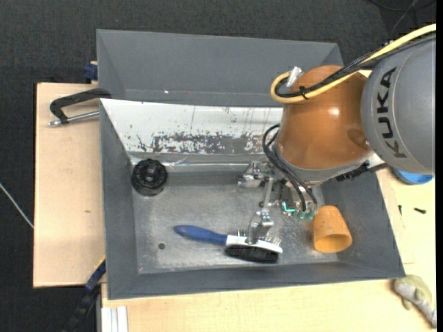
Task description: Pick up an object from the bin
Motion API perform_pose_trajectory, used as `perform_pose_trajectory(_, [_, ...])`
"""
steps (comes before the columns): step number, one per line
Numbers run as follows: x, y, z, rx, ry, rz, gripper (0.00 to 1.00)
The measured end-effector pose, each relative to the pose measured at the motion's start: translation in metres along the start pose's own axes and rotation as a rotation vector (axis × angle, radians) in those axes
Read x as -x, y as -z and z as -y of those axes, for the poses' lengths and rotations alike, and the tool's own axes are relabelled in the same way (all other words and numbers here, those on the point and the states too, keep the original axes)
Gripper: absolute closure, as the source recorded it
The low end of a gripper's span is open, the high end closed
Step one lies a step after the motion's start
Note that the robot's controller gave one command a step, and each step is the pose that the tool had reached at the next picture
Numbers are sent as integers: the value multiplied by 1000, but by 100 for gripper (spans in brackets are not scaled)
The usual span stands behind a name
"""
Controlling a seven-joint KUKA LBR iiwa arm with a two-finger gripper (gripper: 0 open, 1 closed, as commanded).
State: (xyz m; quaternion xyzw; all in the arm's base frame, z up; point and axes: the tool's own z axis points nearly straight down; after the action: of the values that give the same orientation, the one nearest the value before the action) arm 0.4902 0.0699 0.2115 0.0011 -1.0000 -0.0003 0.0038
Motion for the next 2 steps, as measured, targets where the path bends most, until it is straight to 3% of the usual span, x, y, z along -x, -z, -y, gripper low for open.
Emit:
perform_pose_trajectory(1, [25,-139,-21,1,453,7,0])
perform_pose_trajectory(2, [28,-137,-20,0,452,20,100])
